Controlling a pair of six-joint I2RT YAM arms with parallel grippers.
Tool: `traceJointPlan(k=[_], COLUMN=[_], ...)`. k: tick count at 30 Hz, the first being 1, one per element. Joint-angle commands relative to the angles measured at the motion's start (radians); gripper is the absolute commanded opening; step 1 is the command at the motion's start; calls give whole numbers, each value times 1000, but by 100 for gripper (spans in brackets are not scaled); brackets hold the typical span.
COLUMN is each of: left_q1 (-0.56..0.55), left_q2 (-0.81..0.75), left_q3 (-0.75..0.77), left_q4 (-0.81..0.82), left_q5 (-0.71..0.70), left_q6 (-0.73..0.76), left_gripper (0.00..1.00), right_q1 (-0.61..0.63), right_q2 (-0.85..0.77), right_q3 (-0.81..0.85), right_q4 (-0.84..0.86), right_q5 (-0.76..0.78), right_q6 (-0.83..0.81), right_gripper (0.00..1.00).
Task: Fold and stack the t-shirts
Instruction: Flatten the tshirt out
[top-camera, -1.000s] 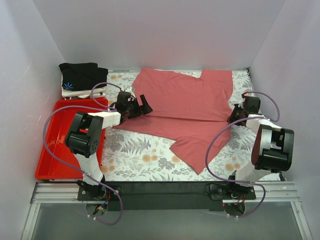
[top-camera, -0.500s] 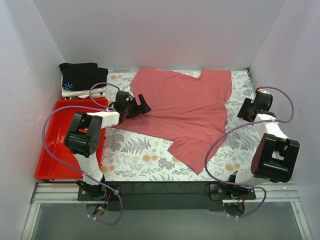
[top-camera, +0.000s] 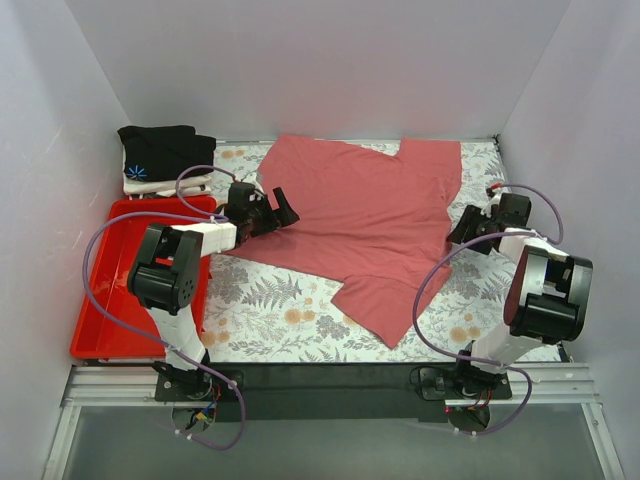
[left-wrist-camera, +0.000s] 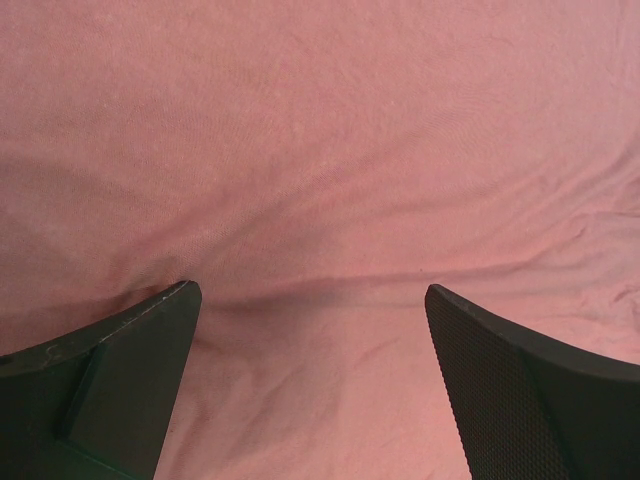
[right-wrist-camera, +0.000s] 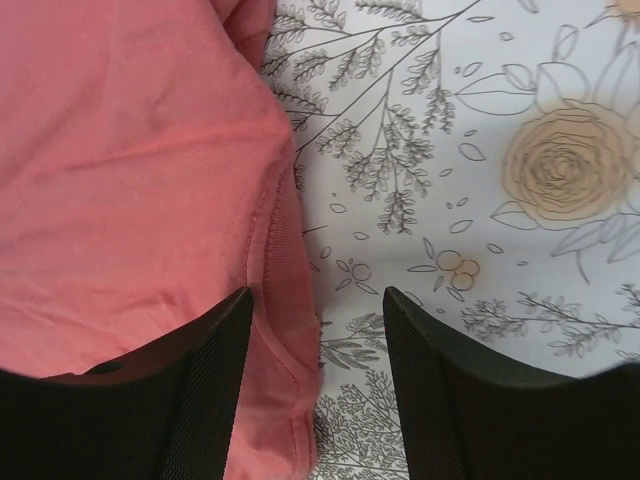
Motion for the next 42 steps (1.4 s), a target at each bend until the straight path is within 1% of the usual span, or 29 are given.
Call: traceJointPlan(k=[1,8,13,17,18,22,27,31,33,35,36,37,40,42], left_q1=[20,23,26,28,26,28,20,-7,-23,-24,-24,-24,-24,-24], left_q2=[-13,-22,-30,-33,-34,-44,-70,-82,-84,-82,-81,-76,-61,-48], left_q3=[-38,-44,-48,-51,-51,-57,-95,-112,-120,-120,-117,-114,-98,-91], left_q4=[-103,-106,-108,-108,-108,-103,-71,-65,-62,-62,-68,-69,-72,-72], left_q5=[-44,-45,-47,-43,-40,-33,-4,-11,-19,-30,-48,-54,-53,-45], left_q6=[15,15,15,15,14,9,-18,-29,-29,-28,-22,-20,-17,-15], left_gripper=[89,89,89,89,89,89,89,89,89,89,89,89,89,89], right_q1=[20,60,101,117,117,117,117,118,118,121,124,127,146,149], right_q2=[27,96,109,98,92,52,14,33,18,-35,-58,-78,-149,-163], right_q3=[-11,4,-1,8,12,19,44,71,55,24,13,6,-21,-42], right_q4=[76,89,86,32,20,-45,-82,-103,-94,-71,-63,-54,-54,-56], right_q5=[-90,-71,-32,83,152,306,418,404,368,323,250,222,189,179], right_q6=[9,8,3,-9,-10,-23,-35,-38,-37,-37,-35,-35,-35,-37], right_gripper=[50,50,49,43,43,43,46,46,45,45,45,45,48,48])
